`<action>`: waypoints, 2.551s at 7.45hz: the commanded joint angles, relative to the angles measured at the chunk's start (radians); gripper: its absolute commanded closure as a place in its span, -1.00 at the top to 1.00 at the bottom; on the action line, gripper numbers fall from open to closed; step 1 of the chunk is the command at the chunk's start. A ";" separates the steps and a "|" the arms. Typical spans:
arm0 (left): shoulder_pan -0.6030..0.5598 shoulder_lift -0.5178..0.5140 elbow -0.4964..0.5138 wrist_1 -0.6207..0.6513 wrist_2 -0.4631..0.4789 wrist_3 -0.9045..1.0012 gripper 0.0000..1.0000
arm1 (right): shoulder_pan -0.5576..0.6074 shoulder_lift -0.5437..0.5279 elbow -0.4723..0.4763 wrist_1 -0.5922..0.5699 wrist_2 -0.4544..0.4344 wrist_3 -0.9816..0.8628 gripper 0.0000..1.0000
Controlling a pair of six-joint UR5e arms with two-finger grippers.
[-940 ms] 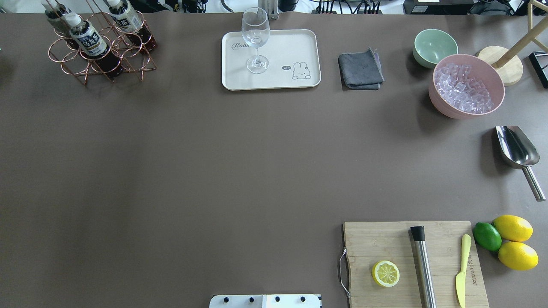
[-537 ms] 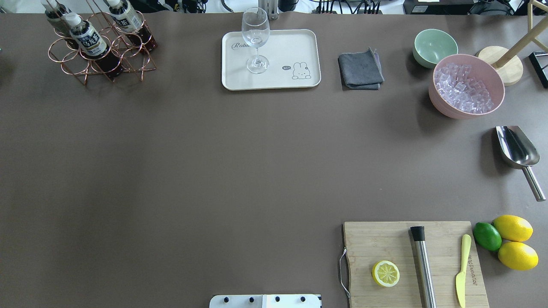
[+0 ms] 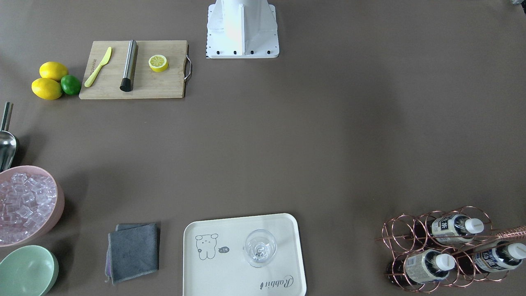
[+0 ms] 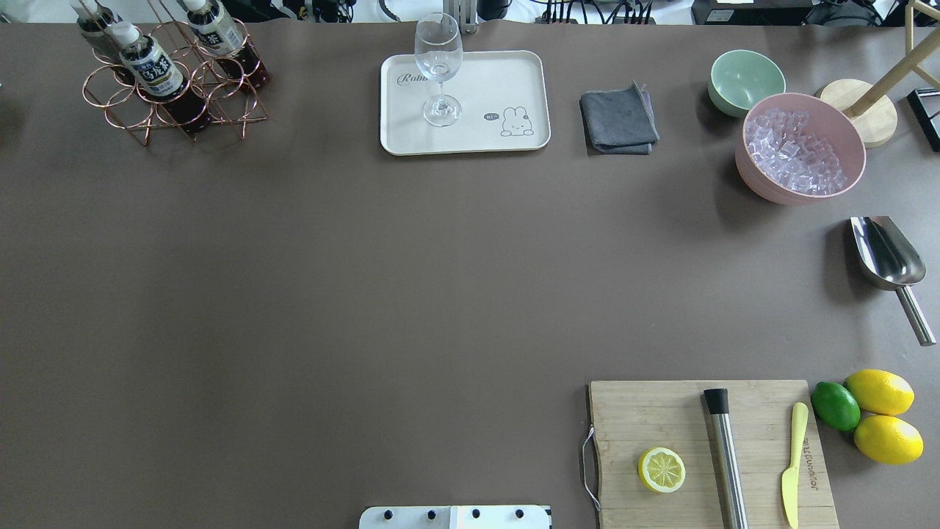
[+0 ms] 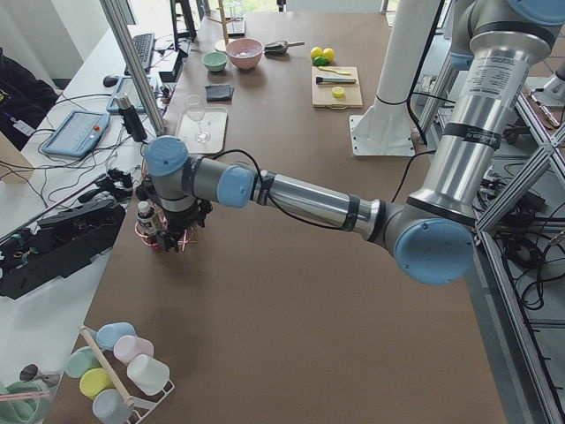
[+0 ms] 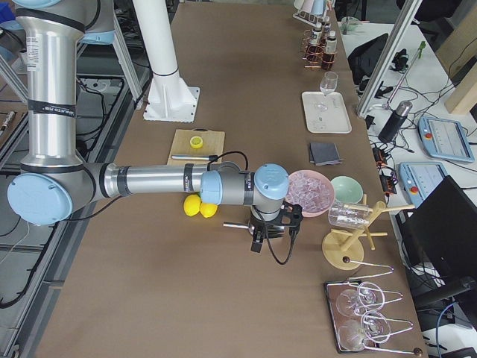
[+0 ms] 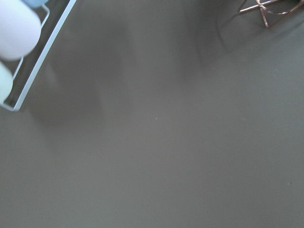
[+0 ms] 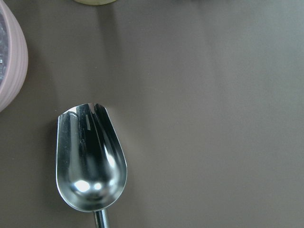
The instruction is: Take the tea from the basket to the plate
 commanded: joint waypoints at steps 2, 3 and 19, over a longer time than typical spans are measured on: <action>0.013 -0.114 0.003 -0.025 0.063 0.264 0.96 | 0.000 0.000 0.001 0.000 0.000 0.000 0.99; -0.004 -0.150 0.032 -0.050 0.063 0.337 0.96 | 0.000 0.000 -0.001 0.000 -0.001 0.001 0.99; 0.163 -0.490 0.327 -0.033 0.055 0.549 0.95 | 0.000 0.002 0.006 0.000 0.006 0.004 0.99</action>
